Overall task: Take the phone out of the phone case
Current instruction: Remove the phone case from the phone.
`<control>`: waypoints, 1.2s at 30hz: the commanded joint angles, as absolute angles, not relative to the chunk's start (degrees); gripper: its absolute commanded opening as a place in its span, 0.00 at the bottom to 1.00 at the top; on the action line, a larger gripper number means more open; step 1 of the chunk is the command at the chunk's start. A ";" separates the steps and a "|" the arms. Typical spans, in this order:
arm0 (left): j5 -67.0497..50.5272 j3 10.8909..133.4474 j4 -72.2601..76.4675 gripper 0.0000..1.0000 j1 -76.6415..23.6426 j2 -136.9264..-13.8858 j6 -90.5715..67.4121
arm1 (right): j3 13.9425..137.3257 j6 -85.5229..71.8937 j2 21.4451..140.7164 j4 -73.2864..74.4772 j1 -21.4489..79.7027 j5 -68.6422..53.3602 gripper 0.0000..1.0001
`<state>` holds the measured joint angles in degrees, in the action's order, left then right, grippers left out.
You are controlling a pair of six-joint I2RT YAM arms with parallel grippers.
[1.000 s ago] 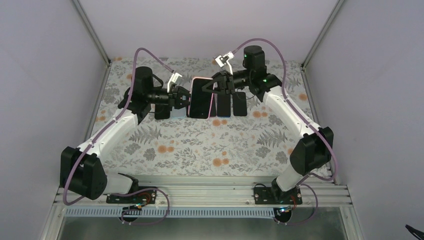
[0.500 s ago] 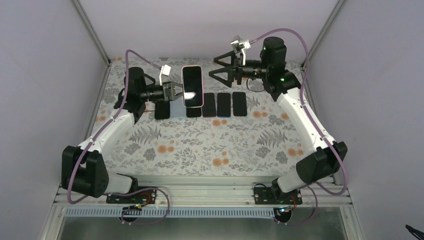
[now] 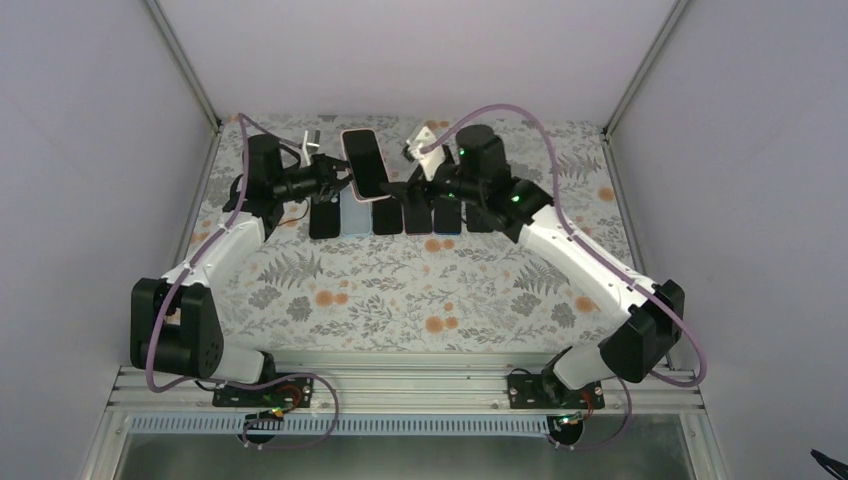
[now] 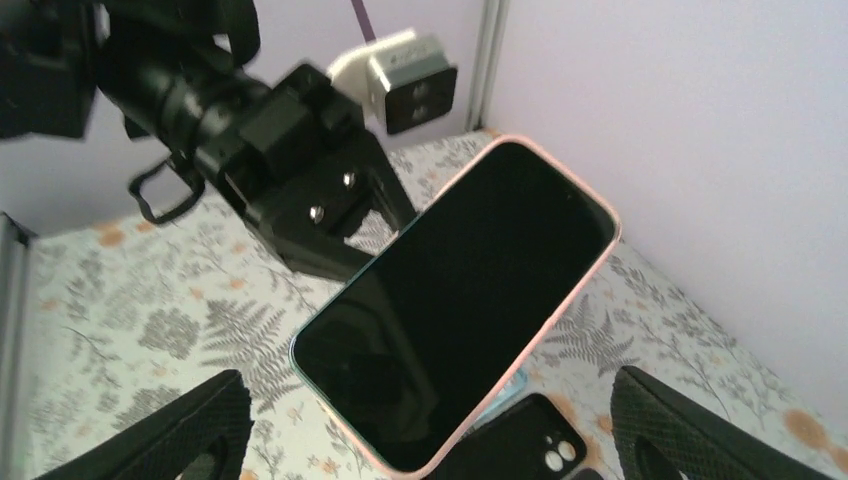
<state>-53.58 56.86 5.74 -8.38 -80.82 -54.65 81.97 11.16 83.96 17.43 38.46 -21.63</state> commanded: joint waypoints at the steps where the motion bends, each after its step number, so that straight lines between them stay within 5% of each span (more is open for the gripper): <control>1: -54.73 55.90 11.86 0.02 -7.33 -80.92 -60.28 | 77.84 18.44 83.24 12.61 43.92 -6.34 0.83; 36: -54.84 54.36 13.07 0.02 -6.08 -82.66 -64.72 | 77.92 24.87 93.75 1.80 53.62 13.04 0.75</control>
<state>-53.54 54.15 9.61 -6.48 -83.11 -63.77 77.21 24.08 92.66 5.15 53.23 10.09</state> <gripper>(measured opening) 0.076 0.746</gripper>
